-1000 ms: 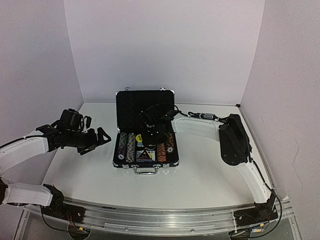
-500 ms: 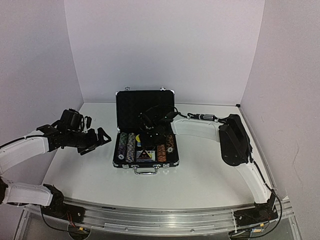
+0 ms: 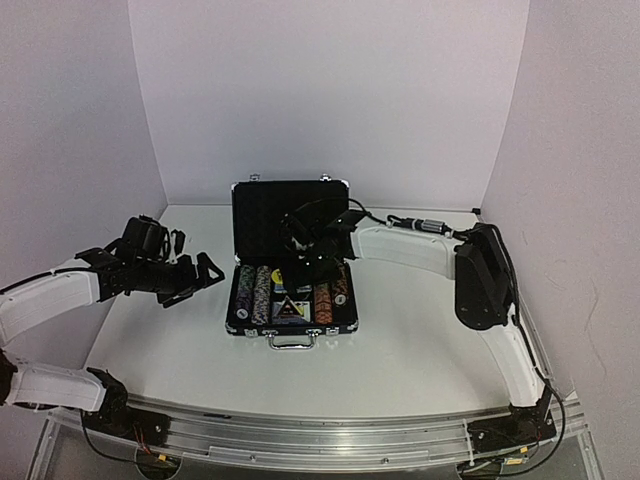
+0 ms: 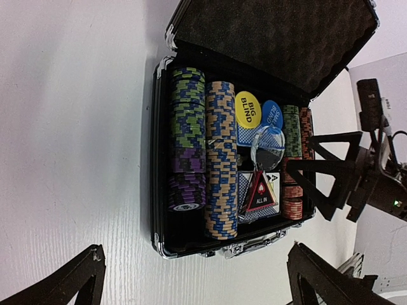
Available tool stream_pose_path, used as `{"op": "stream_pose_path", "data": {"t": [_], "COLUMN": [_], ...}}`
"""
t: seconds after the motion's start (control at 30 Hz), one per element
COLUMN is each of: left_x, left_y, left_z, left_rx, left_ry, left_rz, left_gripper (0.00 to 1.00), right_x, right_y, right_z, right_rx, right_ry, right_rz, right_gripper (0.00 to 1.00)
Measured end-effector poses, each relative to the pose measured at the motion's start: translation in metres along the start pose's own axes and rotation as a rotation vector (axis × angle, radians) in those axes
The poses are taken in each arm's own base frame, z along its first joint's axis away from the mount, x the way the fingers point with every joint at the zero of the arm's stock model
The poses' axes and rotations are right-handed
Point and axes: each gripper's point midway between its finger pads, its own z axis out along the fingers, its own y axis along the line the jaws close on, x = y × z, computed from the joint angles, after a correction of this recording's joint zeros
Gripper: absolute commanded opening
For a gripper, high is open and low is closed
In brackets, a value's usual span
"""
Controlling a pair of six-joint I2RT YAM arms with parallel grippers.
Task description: Pack up texas hold em set
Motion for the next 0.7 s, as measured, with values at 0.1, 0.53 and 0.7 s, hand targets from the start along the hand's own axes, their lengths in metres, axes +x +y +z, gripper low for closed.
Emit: {"op": "stream_pose_path", "data": {"t": [0.1, 0.53, 0.7], "left_x": [-0.008, -0.132, -0.211], "left_y": [-0.006, -0.042, -0.015], "left_z": [0.002, 0.023, 0.045], "left_rx": [0.008, 0.050, 0.114], "left_ry": [-0.010, -0.173, -0.210], "left_rz": [0.002, -0.056, -0.162], "left_gripper": [1.00, 1.00, 1.00], "right_x": [-0.015, -0.085, -0.107], "right_y": [-0.006, -0.159, -0.233], "right_z": [-0.023, -0.098, -0.110], "right_rx": [0.012, 0.013, -0.008], "right_ry": [-0.044, -0.179, -0.224], "right_rz": [-0.010, 0.242, 0.417], "right_gripper": [0.98, 0.98, 0.96]}}
